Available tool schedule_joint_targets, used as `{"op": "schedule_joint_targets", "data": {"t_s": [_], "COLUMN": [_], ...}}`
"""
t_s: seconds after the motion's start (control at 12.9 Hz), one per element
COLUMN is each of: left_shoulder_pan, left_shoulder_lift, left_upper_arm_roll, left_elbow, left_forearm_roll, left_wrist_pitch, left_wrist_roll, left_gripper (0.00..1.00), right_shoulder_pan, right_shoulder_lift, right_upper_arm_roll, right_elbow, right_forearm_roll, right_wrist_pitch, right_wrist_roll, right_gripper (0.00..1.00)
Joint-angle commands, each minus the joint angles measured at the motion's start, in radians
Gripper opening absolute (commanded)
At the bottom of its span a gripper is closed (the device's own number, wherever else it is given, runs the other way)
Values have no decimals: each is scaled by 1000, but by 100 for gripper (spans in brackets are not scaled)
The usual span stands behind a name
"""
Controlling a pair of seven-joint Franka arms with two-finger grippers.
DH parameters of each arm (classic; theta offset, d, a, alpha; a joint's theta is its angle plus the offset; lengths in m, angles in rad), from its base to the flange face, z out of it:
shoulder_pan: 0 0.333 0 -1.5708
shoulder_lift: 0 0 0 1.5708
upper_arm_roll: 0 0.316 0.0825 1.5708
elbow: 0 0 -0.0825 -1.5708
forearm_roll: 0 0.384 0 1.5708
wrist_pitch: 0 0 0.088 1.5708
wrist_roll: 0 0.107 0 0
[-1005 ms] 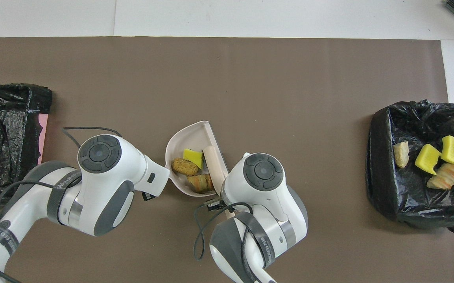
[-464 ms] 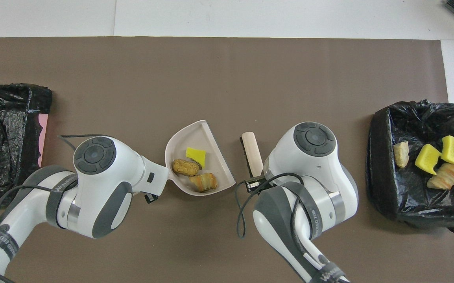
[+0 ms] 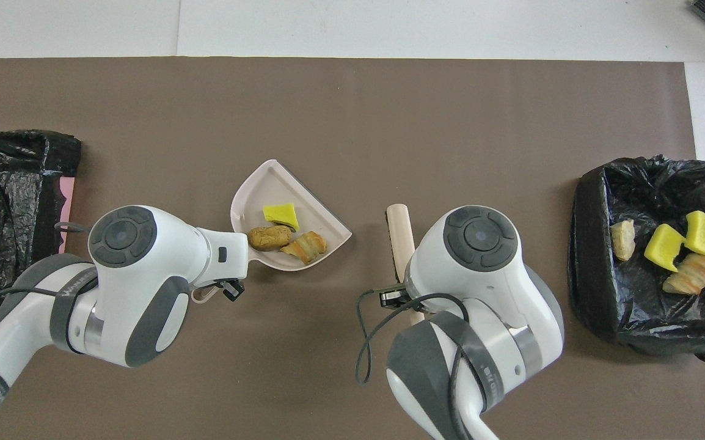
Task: Sweep and dump trash in bin
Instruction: 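Carry the dustpan to the nearby black bin with the left gripper and tip it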
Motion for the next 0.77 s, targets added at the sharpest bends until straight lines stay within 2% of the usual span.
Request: {"op": "schedule_joint_targets", "data": {"t_s": [0.0, 0.15, 0.39, 0.7], "left_shoulder_pan": [91, 148, 270, 479], "left_shoulder_lift": [-59, -90, -93, -93], "left_upper_arm_roll": [-2, 1, 1, 3], "left_elbow": [38, 77, 189, 237], "left_forearm_roll": [-6, -6, -5, -5], "left_wrist_pitch": [-4, -89, -257, -360], "left_wrist_roll": [-12, -3, 20, 348], "left_gripper": [0, 0, 0, 0], "right_shoulder_pan": [72, 157, 255, 346], "right_shoulder_lift": [-41, -66, -90, -19], "right_upper_arm_roll": [10, 10, 16, 16], "right_elbow": [6, 5, -18, -78], "right_forearm_roll": [-29, -27, -4, 17], "right_wrist_pitch": [-42, -59, -50, 115], "right_wrist_roll": [132, 253, 316, 396], "right_gripper": [0, 0, 0, 0]}}
